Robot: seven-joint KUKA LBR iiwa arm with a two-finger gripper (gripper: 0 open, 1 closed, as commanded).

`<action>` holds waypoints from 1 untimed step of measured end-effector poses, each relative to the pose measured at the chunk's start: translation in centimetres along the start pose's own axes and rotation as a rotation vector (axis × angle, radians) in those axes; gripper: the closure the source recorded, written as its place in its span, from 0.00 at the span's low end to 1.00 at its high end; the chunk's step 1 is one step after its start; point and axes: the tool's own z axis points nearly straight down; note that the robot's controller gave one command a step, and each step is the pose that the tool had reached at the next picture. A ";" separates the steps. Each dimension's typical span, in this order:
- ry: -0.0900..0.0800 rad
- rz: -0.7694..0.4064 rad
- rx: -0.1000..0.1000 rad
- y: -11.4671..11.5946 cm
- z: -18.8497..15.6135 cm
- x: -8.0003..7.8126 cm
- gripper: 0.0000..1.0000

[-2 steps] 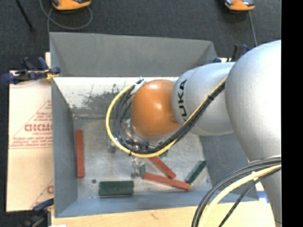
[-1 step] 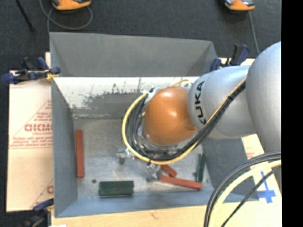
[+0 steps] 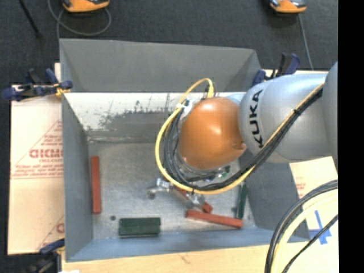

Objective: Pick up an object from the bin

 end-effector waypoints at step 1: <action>-0.002 0.272 0.005 -4.2 -9.0 2.0 0.00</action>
Offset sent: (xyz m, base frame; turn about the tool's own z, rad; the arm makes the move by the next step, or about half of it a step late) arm 0.0299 -0.0319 0.0875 0.2715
